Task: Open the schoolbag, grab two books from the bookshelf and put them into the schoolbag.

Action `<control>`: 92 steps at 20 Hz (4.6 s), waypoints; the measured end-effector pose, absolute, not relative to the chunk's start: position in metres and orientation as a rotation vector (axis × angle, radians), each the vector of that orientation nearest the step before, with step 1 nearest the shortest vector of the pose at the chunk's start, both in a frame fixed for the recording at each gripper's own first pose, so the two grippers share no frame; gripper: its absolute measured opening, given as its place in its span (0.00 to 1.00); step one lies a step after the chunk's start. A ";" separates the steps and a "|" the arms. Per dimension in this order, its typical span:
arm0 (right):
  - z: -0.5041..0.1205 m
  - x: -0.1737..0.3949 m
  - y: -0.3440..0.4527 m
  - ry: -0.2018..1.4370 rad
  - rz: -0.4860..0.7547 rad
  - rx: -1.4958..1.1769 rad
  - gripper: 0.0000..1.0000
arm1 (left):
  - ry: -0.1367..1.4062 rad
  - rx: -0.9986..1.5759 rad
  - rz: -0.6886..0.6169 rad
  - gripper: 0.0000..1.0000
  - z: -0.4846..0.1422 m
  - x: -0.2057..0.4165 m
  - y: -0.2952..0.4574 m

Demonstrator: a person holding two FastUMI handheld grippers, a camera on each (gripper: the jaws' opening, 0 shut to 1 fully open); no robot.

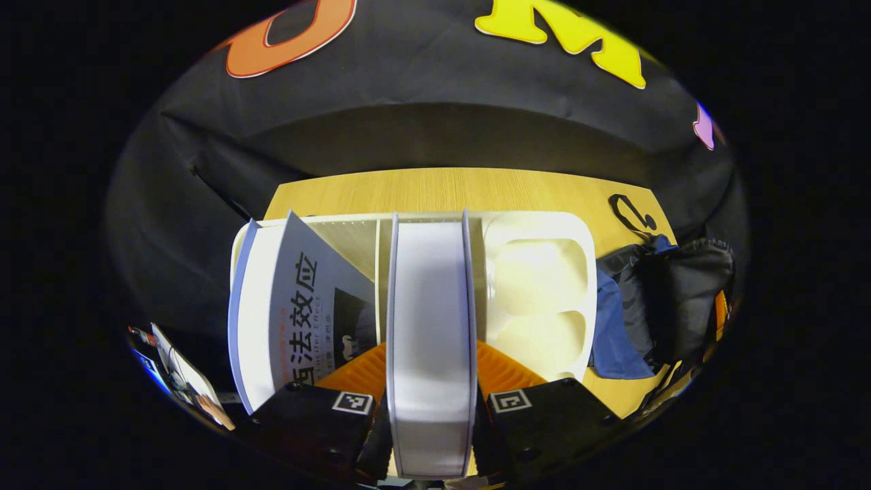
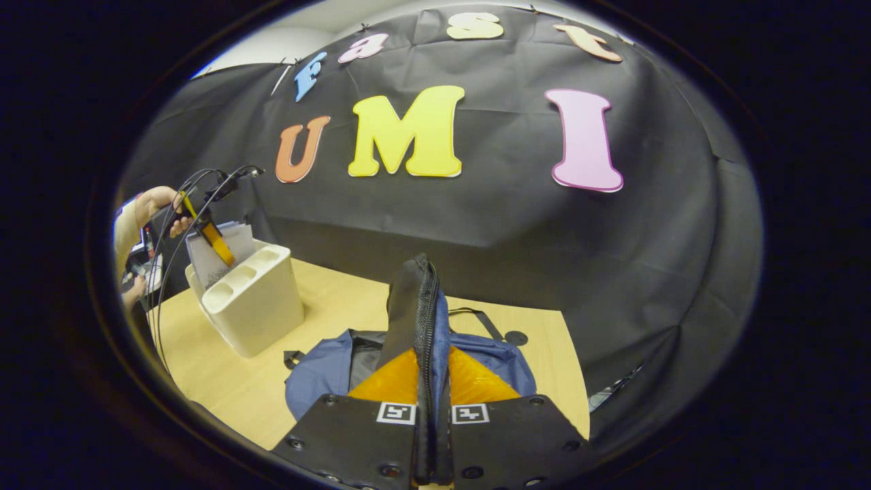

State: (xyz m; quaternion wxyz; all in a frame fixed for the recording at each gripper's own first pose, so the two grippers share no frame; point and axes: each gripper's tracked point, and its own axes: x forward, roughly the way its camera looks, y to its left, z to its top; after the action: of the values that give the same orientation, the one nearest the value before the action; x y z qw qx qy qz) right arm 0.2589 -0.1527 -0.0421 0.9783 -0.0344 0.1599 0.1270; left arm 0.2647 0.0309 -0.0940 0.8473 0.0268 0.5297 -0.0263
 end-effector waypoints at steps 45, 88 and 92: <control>-0.045 0.267 -0.138 0.408 0.199 -0.094 0.05 | 0.624 -0.070 -0.403 0.47 0.053 0.202 -0.177; 0.037 0.281 -0.056 0.257 0.287 0.023 0.04 | 0.783 -1.218 -0.590 0.55 -0.197 0.277 -0.427; 0.027 0.283 -0.063 0.266 0.280 0.034 0.04 | 0.817 -1.056 -0.588 0.67 -0.210 0.269 -0.416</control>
State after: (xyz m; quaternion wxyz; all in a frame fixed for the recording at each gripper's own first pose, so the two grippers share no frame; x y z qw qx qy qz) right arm 0.2835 -0.0634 0.0265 0.9813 0.0170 0.1319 0.1392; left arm 0.2686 -0.4163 -0.2102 0.7456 -0.4823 0.3731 -0.2687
